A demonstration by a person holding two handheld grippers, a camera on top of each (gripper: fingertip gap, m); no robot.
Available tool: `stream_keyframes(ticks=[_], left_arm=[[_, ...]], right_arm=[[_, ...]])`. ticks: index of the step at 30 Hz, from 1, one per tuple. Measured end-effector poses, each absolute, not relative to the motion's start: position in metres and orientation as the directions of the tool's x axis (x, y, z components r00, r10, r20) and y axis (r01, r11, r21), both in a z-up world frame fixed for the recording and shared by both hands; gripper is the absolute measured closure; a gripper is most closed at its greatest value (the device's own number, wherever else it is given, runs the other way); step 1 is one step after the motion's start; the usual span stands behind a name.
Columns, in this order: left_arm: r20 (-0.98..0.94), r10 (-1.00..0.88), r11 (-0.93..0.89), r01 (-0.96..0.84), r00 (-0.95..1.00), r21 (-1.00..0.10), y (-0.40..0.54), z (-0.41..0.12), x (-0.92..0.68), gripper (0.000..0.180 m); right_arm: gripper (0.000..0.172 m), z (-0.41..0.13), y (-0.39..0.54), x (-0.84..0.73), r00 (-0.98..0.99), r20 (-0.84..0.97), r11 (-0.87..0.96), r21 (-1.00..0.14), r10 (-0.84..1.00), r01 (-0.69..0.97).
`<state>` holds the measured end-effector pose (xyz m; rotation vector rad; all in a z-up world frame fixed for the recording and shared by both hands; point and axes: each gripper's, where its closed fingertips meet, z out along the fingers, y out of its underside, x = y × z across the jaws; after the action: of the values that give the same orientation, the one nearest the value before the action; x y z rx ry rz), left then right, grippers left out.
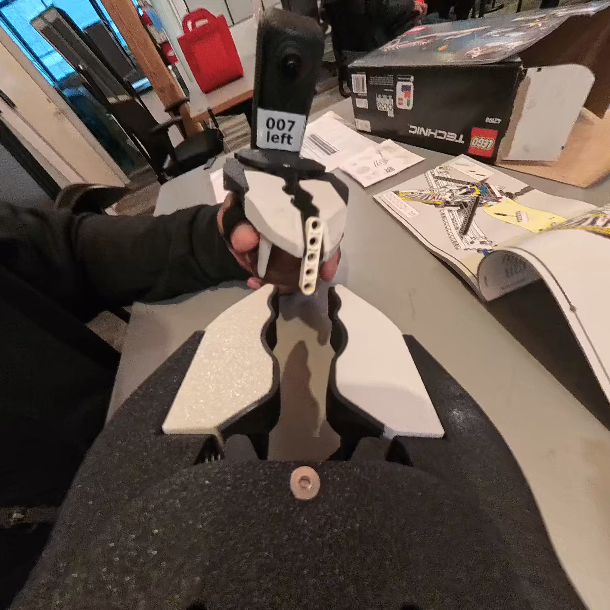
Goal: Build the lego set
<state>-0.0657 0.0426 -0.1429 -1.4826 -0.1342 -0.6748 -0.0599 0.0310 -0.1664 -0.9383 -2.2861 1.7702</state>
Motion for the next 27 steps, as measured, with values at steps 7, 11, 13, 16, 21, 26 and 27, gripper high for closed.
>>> stream_keyframes(ticks=[7, 11, 13, 16, 21, 26, 27], left_arm=[[0.478, -0.377, -0.077, 0.488, 0.793, -0.869, 0.043, -0.143, -0.057, 0.173], [0.505, -0.361, -0.067, 0.518, 0.784, -0.853, 0.045, -0.143, -0.060, 0.173], [0.517, -0.355, -0.056, 0.534, 0.779, -0.844, 0.046, -0.142, -0.062, 0.170], [0.523, -0.349, -0.055, 0.540, 0.778, -0.840, 0.048, -0.143, -0.063, 0.169], [0.537, -0.359, -0.043, 0.561, 0.763, -0.827, 0.049, -0.141, -0.062, 0.172], [0.534, -0.373, -0.038, 0.562, 0.759, -0.826, 0.048, -0.140, -0.061, 0.173], [0.534, -0.377, -0.036, 0.564, 0.756, -0.825, 0.048, -0.139, -0.061, 0.173]], right_arm=[[0.164, -0.167, 0.024, -0.056, -0.807, -0.369, 0.053, -0.896, 0.461, 0.440], [0.165, -0.166, 0.026, -0.059, -0.785, -0.426, -0.035, -0.887, 0.449, 0.461], [0.165, -0.164, 0.029, -0.062, -0.769, -0.451, -0.090, -0.881, 0.452, 0.464], [0.165, -0.159, 0.032, -0.065, -0.757, -0.478, -0.149, -0.873, 0.446, 0.464], [0.165, -0.160, 0.028, -0.063, -0.757, -0.502, -0.165, -0.861, 0.419, 0.480], [0.165, -0.155, 0.027, -0.064, -0.757, -0.520, -0.200, -0.853, 0.394, 0.482], [0.165, -0.155, 0.027, -0.064, -0.757, -0.525, -0.205, -0.851, 0.388, 0.484]])
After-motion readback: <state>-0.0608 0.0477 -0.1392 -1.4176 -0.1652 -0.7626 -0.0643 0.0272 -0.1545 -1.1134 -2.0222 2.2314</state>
